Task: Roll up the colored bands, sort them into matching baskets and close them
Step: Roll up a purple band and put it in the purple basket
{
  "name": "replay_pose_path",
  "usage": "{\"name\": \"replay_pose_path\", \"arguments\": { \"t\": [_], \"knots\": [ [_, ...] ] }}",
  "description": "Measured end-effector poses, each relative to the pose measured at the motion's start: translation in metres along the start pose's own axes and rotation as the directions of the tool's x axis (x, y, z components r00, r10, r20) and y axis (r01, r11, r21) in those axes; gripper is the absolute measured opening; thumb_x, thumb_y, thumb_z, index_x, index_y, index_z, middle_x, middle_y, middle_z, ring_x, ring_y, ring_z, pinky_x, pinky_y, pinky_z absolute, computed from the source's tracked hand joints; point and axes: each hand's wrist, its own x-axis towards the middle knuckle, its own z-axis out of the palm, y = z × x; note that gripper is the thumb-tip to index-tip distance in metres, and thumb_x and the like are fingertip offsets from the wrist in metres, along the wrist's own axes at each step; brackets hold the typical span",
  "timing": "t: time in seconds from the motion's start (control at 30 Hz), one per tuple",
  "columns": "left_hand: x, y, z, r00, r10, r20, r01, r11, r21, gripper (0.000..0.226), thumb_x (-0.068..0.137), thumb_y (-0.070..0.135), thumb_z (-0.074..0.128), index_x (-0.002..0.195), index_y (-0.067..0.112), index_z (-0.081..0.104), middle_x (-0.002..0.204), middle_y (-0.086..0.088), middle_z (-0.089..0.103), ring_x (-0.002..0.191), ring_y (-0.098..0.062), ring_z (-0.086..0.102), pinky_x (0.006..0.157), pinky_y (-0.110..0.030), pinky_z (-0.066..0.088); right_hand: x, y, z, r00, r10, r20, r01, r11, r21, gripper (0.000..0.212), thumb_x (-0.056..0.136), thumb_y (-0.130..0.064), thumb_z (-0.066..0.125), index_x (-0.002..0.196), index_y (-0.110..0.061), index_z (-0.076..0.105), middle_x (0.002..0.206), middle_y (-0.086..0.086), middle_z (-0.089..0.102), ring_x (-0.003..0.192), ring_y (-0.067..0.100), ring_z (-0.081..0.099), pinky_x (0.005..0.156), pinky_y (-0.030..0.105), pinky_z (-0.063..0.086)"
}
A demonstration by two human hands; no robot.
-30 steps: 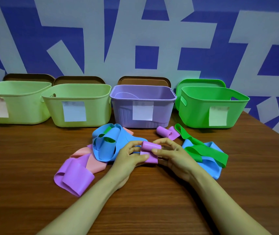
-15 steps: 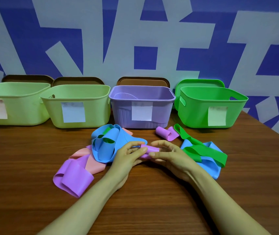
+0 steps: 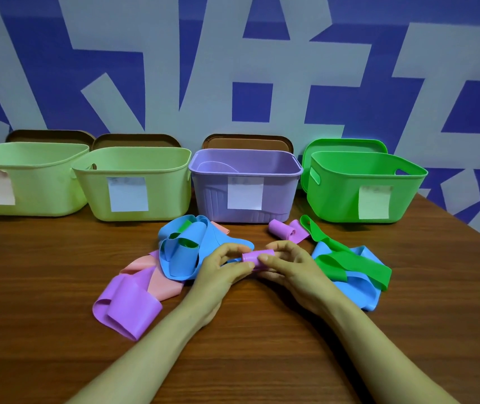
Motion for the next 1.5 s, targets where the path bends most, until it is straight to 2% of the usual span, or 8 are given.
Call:
{"name": "replay_pose_path", "arguments": {
  "t": [0.23, 0.37, 0.53, 0.77, 0.93, 1.1, 1.27, 1.5],
  "knots": [
    [0.003, -0.003, -0.001, 0.997, 0.068, -0.019, -0.066, 0.991, 0.114, 0.016, 0.083, 0.010, 0.069, 0.097, 0.014, 0.062, 0.102, -0.008, 0.067, 0.095, -0.019, 0.067, 0.085, -0.029, 0.055, 0.002, 0.002, -0.001, 0.985, -0.130, -0.117, 0.113, 0.984, -0.136, 0.044, 0.071, 0.006, 0.076, 0.108, -0.005, 0.054, 0.090, 0.009, 0.066, 0.078, 0.017, 0.068, 0.077, 0.032, 0.057],
    [0.005, -0.004, -0.002, 0.998, 0.058, 0.021, -0.060, 0.992, 0.113, 0.023, 0.085, 0.007, 0.067, 0.105, 0.017, 0.060, 0.108, -0.004, 0.064, 0.097, -0.011, 0.064, 0.086, -0.023, 0.052, 0.001, 0.004, 0.001, 0.978, -0.143, -0.150, 0.127, 0.986, -0.110, 0.040, 0.069, 0.004, 0.078, 0.102, -0.005, 0.058, 0.090, 0.011, 0.068, 0.078, 0.021, 0.068, 0.073, 0.032, 0.057],
    [0.007, -0.005, -0.004, 0.995, 0.030, 0.090, -0.041, 0.992, 0.119, 0.026, 0.089, 0.010, 0.062, 0.115, 0.015, 0.062, 0.118, -0.010, 0.063, 0.107, -0.022, 0.064, 0.097, -0.037, 0.051, 0.000, 0.003, 0.002, 0.989, -0.124, -0.086, 0.124, 0.992, 0.002, 0.030, 0.070, 0.005, 0.075, 0.096, -0.004, 0.064, 0.087, 0.015, 0.071, 0.082, 0.027, 0.069, 0.084, 0.043, 0.056],
    [0.009, 0.004, -0.002, 0.991, -0.065, 0.114, 0.077, 0.992, -0.105, 0.025, 0.092, -0.001, 0.053, 0.116, 0.002, 0.055, 0.115, -0.019, 0.059, 0.097, -0.022, 0.064, 0.087, -0.030, 0.056, 0.005, 0.000, 0.000, 1.000, 0.000, -0.025, 0.005, 0.979, 0.203, 0.024, 0.090, 0.002, 0.055, 0.112, 0.005, 0.062, 0.104, 0.019, 0.070, 0.088, 0.021, 0.070, 0.075, 0.025, 0.058],
    [0.001, 0.008, 0.004, 0.992, -0.050, 0.117, 0.047, 0.999, 0.024, 0.024, 0.091, 0.002, 0.056, 0.113, 0.010, 0.061, 0.115, -0.012, 0.063, 0.100, -0.018, 0.064, 0.091, -0.029, 0.053, -0.003, -0.001, 0.001, 0.998, -0.019, -0.061, 0.025, 0.995, 0.098, 0.022, 0.081, 0.002, 0.066, 0.103, -0.001, 0.063, 0.098, 0.019, 0.070, 0.089, 0.025, 0.068, 0.089, 0.036, 0.055],
    [0.007, 0.013, 0.008, 0.985, -0.134, 0.110, 0.124, 0.988, 0.090, 0.026, 0.090, 0.003, 0.058, 0.116, 0.004, 0.060, 0.112, -0.014, 0.064, 0.096, -0.020, 0.064, 0.089, -0.032, 0.055, -0.003, 0.000, -0.001, 0.993, -0.011, -0.120, 0.025, 0.993, 0.112, 0.015, 0.081, 0.005, 0.064, 0.094, -0.003, 0.065, 0.081, 0.011, 0.072, 0.074, 0.017, 0.069, 0.072, 0.024, 0.058],
    [0.039, 0.043, 0.023, 0.980, -0.143, 0.137, 0.132, 0.988, 0.086, 0.018, 0.089, 0.000, 0.058, 0.103, 0.010, 0.062, 0.095, -0.008, 0.066, 0.083, -0.016, 0.065, 0.084, -0.029, 0.056, 0.015, -0.018, 0.000, 0.995, 0.029, -0.097, -0.001, 0.962, 0.273, 0.025, 0.080, -0.004, 0.069, 0.104, 0.001, 0.065, 0.095, 0.022, 0.071, 0.086, 0.032, 0.067, 0.086, 0.044, 0.053],
    [0.070, 0.117, 0.033, 0.978, -0.194, 0.078, 0.189, 0.980, 0.066, 0.019, 0.090, -0.001, 0.056, 0.094, 0.017, 0.061, 0.087, -0.003, 0.066, 0.079, -0.011, 0.064, 0.081, -0.024, 0.051, 0.046, -0.102, 0.016, 0.980, 0.073, -0.183, -0.048, 0.990, 0.136, 0.011, 0.079, -0.001, 0.067, 0.087, -0.008, 0.068, 0.078, 0.013, 0.066, 0.071, 0.018, 0.058, 0.066, 0.020, 0.052]
  ]
}}
